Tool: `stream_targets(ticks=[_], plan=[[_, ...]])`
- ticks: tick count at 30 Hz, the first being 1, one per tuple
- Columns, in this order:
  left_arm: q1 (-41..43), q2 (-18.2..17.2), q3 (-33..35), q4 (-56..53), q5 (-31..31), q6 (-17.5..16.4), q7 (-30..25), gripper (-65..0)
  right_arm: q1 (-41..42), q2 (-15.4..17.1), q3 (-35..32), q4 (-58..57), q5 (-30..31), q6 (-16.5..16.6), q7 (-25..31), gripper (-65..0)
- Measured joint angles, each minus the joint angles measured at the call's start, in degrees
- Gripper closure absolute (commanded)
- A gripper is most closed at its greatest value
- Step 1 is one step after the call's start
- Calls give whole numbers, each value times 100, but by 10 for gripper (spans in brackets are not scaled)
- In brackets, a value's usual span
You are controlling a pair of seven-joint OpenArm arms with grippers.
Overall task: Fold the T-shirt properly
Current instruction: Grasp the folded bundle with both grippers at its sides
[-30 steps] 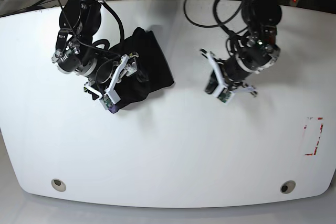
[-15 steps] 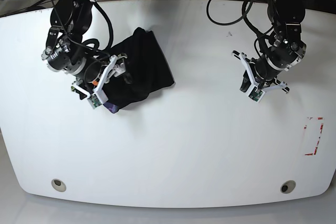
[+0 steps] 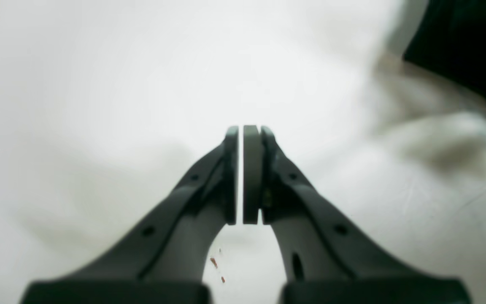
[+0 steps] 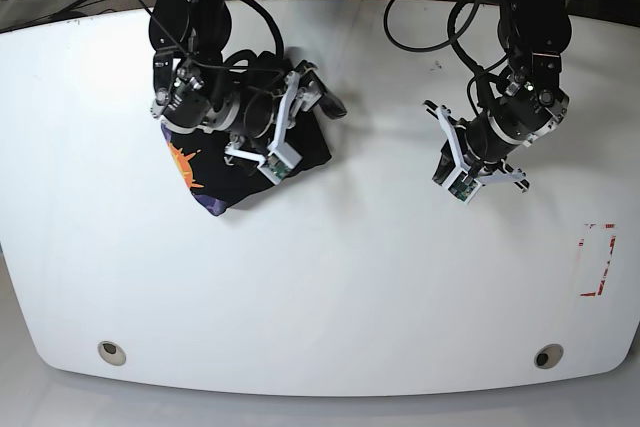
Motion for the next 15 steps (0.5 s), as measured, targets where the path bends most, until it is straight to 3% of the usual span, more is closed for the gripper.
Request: stream_targets(ticks=[4, 7, 12, 15], plan=[[-249, -13, 494, 0, 37, 11, 20, 0, 323, 127, 765, -11, -35, -4, 7, -530], [-404, -11, 1121, -4, 20, 26, -2, 0, 627, 361, 1399, -179, -20, -11, 26, -479], [-616, 146, 2092, -33, 7, 13, -11, 0, 1303, 907, 1786, -1215, -90, 0, 31, -231], [-704, 498, 2393, -247, 20, 28, -13, 0, 1703, 1270, 1696, -2173, -90, -20, 334, -128]])
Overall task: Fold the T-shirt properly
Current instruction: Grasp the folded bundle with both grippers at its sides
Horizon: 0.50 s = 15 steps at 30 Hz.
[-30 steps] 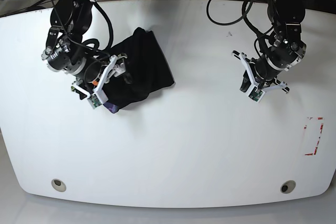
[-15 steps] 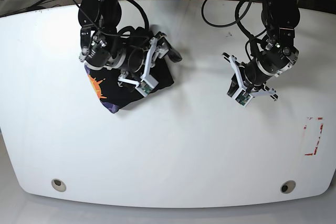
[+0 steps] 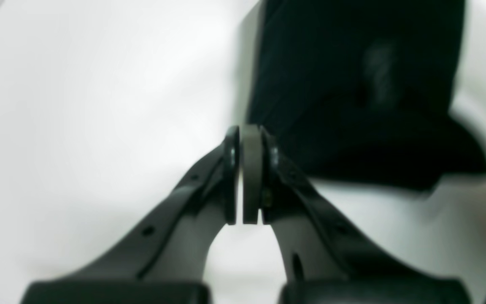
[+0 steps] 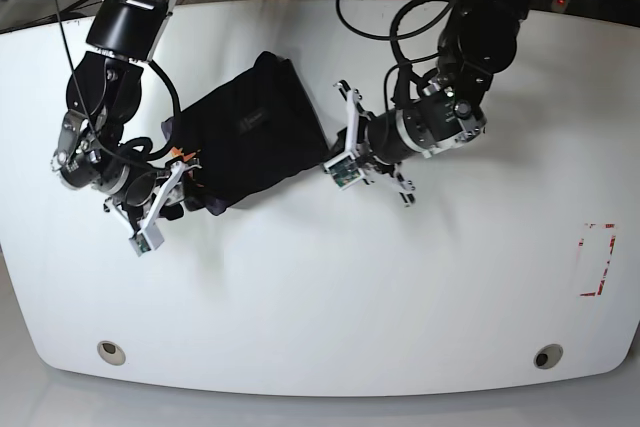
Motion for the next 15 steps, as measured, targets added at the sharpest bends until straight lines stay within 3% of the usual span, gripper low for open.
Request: stream_targets(ticks=[5, 9, 12, 15], plan=[[-37, 540, 245, -608, -17, -7, 4, 0, 155, 494, -627, -1040, -334, -37, 776, -117], [-219, 798, 240, -1329, 363, 0, -105, 0, 138, 588, -1215, -1449, -586, -22, 1340, -114], [-284, 807, 225, -1921, 647, 2, -297, 0, 70, 546, -1303, -1554, -758, -20, 1519, -113], [-330, 636, 210, -2310, 660, 0, -916, 0, -79, 566, -1281, -1554, -927, -26, 1718, -111]])
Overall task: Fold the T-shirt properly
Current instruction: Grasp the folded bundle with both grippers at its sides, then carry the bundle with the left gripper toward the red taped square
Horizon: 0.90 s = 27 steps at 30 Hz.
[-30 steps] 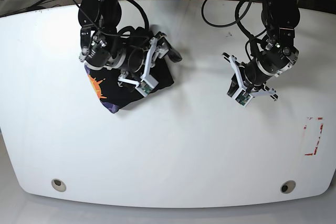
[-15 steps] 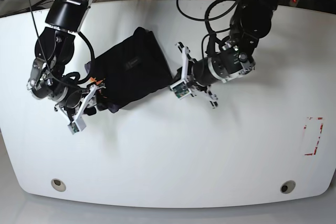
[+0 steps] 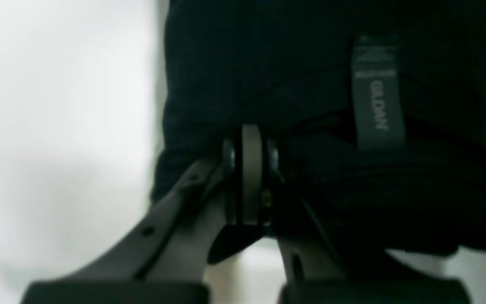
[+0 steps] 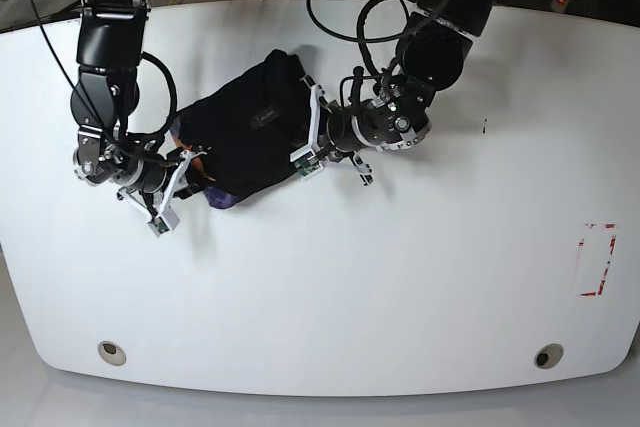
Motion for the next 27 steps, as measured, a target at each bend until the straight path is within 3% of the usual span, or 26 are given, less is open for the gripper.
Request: stream_targets(ticks=[4, 10, 16, 20, 24, 27], plan=[[-326, -297, -42, -428, -136, -57, -308, 0, -297, 0, 22, 262, 59, -7, 52, -109], [-717, -723, -717, -518, -35, -42, -188, 0, -680, -33, -4, 1646, -11, 44, -538, -111], [-772, -1084, -1353, 424, 44, -2, -35, 0, -592, -280, -28, 2448, -15, 33, -951, -116], [-581, -1097, -1547, 1333, -55, 2, -52, 0, -439, -435, -433, 2461, -96, 35, -1051, -116], [-118, -1040, -1718, 1987, -72, -94, 669, 0, -87, -575, -1001, 1969, -37, 63, -955, -111], [210, -1069, -1906, 2435, -11, -46, 872, 0, 101, -717, -1233, 1488, -48, 39, -599, -113]])
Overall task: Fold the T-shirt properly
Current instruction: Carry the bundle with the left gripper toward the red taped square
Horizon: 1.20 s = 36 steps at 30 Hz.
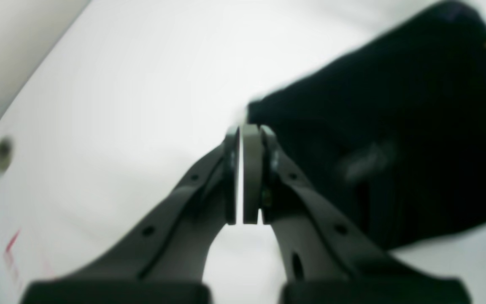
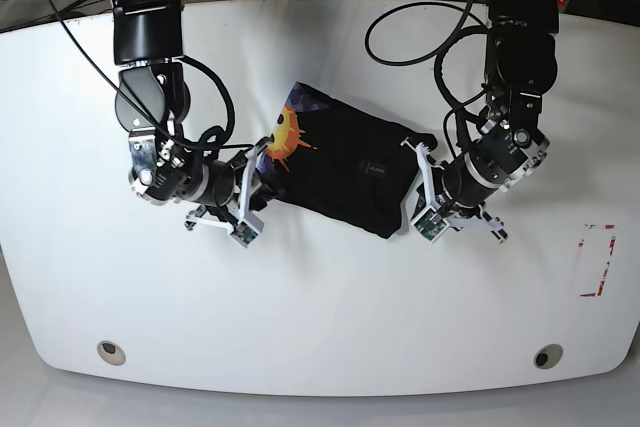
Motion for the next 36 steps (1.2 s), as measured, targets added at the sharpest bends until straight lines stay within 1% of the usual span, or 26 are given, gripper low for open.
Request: stream_targets(ticks=[3, 5, 6, 7, 9, 10, 11, 12, 13, 14, 16, 17, 18, 21, 23, 24, 25, 27, 29, 32, 33, 34, 35, 36], plan=[[334, 17, -85, 238, -9, 4, -11, 0, 192, -11, -317, -575, 15, 11, 459, -111], [612, 153, -221, 341, -31, -4, 4, 0, 286, -11, -568, -984, -26, -17, 540, -109], [728, 236, -343, 372, -33, -20, 7, -15, 289, 7, -647, -1082, -9, -13, 573, -109], [820, 310, -442, 389, -52, -28, 13, -53, 264, 15, -667, -1113, 15, -13, 562, -109], [929, 461, -632, 413, -7, -4, 46, -151, 118, 20, -682, -1021, 22, -17, 476, -109], [962, 533, -697, 422, 9, 7, 81, -215, 24, 17, -675, -896, 17, -46, 415, -109], [990, 662, -763, 448, 28, 20, 103, -264, -94, -11, -671, -761, 17, -57, 350, -111], [1025, 791, -828, 503, 66, 48, 107, -299, -212, -85, -658, -645, 0, -72, 275, -113], [1058, 960, -903, 566, 61, 48, 98, -322, -350, -197, -640, -538, -63, -94, 205, -114], [1073, 1134, -973, 621, 63, 52, 72, -332, -439, -323, -640, -461, -107, -101, 181, -114], [1088, 1523, -1069, 656, 50, 90, 48, -332, -627, -660, -664, -385, -4, -66, 179, -114], [1095, 1602, -1069, 654, 28, 111, 52, -332, -675, -791, -686, -387, 33, -48, 155, -114], [1102, 1661, -1078, 654, -31, 190, 48, -332, -713, -944, -693, -387, 33, -31, 50, -111], [1163, 1650, -1152, 673, 17, 651, 48, -332, -774, -1414, -708, -389, 15, -31, -133, -109], [1285, 1589, -1178, 680, 63, 850, 46, -332, -774, -1606, -667, -387, 17, -35, -208, -109], [1364, 1589, -1200, 682, 63, 920, 52, -332, -761, -1652, -667, -387, 20, -31, -205, -109], [1427, 1593, -1204, 682, 59, 960, 57, -332, -750, -1672, -667, -387, 28, -31, -205, -109], [1530, 1611, -1248, 680, 26, 1187, 87, -332, -684, -1670, -660, -352, 11, -35, -227, -109], [1572, 1655, -1349, 680, -52, 1512, 31, -332, -619, -1609, -634, -260, 2, -31, -251, -109], [1698, 1637, -1425, 693, 2, 2083, 0, -331, -490, -1401, -627, -111, 20, -35, -229, -109], [1757, 1635, -1429, 717, 2, 2210, 2, -331, -479, -1353, -627, -94, 20, -33, -219, -109], [1840, 1639, -1427, 767, -2, 2424, -39, -333, -481, -1290, -627, -87, 15, -37, -188, -109], [1915, 1652, -1427, 798, -7, 2562, -127, -336, -492, -1235, -627, -87, 15, -37, -192, -109], [1971, 1687, -1427, 800, -17, 2752, -275, -338, -503, -1182, -597, -94, 15, -31, -192, -109]])
